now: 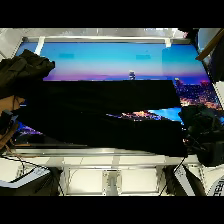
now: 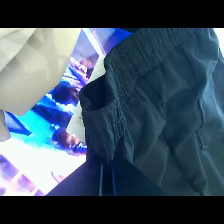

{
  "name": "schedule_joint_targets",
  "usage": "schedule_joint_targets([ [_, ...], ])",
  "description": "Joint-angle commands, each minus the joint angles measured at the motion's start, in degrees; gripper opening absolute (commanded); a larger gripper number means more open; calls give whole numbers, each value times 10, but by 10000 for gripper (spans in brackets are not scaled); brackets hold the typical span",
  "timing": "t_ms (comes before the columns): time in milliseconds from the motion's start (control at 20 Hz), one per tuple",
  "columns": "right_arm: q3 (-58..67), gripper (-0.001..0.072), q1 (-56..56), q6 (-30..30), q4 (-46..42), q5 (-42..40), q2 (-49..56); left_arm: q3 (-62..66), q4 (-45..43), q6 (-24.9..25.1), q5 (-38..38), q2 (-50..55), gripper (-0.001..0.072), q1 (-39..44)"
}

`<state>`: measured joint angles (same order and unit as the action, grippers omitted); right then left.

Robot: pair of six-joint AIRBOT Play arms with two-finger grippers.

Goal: Fold the clothes and pants, and hang the long-sleeved shirts on hangers.

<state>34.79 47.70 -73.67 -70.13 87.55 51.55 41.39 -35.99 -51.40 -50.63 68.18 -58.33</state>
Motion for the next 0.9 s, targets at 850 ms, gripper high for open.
schedule_joint_targets([
  [850, -28, 449, 19, -80, -12, -88, 144, 1, -56, -2, -11, -3, 12, 0],
])
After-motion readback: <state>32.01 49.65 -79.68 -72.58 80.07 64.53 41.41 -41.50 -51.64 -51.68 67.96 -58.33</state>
